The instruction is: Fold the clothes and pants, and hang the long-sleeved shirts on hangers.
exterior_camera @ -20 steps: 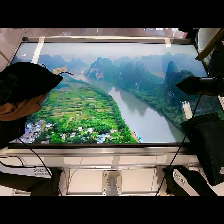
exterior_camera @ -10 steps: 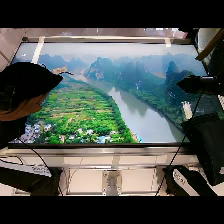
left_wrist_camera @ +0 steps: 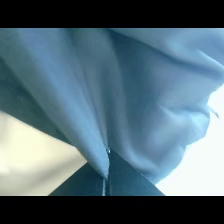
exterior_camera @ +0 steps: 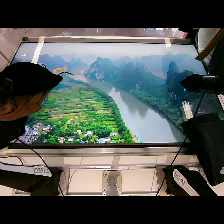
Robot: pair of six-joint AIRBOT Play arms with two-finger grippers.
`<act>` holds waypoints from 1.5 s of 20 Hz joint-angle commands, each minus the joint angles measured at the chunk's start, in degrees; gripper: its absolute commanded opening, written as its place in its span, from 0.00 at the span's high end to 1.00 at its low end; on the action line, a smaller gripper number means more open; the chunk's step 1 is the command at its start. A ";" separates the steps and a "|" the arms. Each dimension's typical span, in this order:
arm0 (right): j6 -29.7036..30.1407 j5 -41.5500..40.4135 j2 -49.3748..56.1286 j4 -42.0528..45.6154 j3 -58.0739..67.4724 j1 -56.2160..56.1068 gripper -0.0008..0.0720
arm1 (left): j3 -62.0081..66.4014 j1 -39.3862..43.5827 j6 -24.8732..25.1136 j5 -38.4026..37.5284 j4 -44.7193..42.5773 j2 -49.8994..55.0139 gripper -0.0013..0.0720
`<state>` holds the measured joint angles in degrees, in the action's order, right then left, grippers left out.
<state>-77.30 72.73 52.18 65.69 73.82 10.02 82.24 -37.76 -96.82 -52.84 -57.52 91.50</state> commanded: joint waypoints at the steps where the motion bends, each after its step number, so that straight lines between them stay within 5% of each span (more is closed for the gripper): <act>1: 0.35 2.99 -0.02 7.69 2.78 0.00 0.96 | 0.04 1.29 12.76 -5.99 10.99 -8.76 0.97; 5: 0.50 7.45 -0.02 15.47 5.01 0.00 0.96 | -0.04 12.50 15.26 -8.04 12.55 -23.06 0.97; 10: 4.90 7.08 0.00 18.80 5.01 0.00 0.96 | -0.09 40.22 15.10 -7.58 11.87 -31.95 0.97; 17: 11.19 2.29 0.07 20.13 4.98 0.00 0.96 | -0.09 86.88 -2.43 8.98 -16.70 -19.56 0.97; 20: 11.19 0.04 1.31 20.20 4.96 0.00 0.96 | -0.07 95.36 -9.92 20.00 -15.32 -8.96 0.97; 22: 11.19 0.04 3.23 20.17 4.96 0.00 0.96 | 0.04 97.83 -10.36 26.91 -11.41 -3.91 0.97; 25: 11.15 0.11 7.28 20.13 4.96 0.00 0.96 | 0.13 97.13 -10.08 27.39 -12.55 -2.67 0.97; 26: 11.15 0.13 8.55 20.09 4.96 0.00 0.96 | 0.15 95.78 -8.61 26.36 -14.73 -3.58 0.88; 28: 10.97 0.20 10.78 20.04 4.96 0.00 0.79 | 0.15 91.56 -7.80 20.94 -20.65 -6.47 0.00; 30: 10.64 0.83 11.91 19.56 4.94 0.00 0.50 | 0.15 85.18 -7.80 8.02 -28.09 -10.19 0.02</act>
<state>-66.24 73.01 61.80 85.78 78.78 10.02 82.37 52.99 -104.99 -33.17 -76.27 84.31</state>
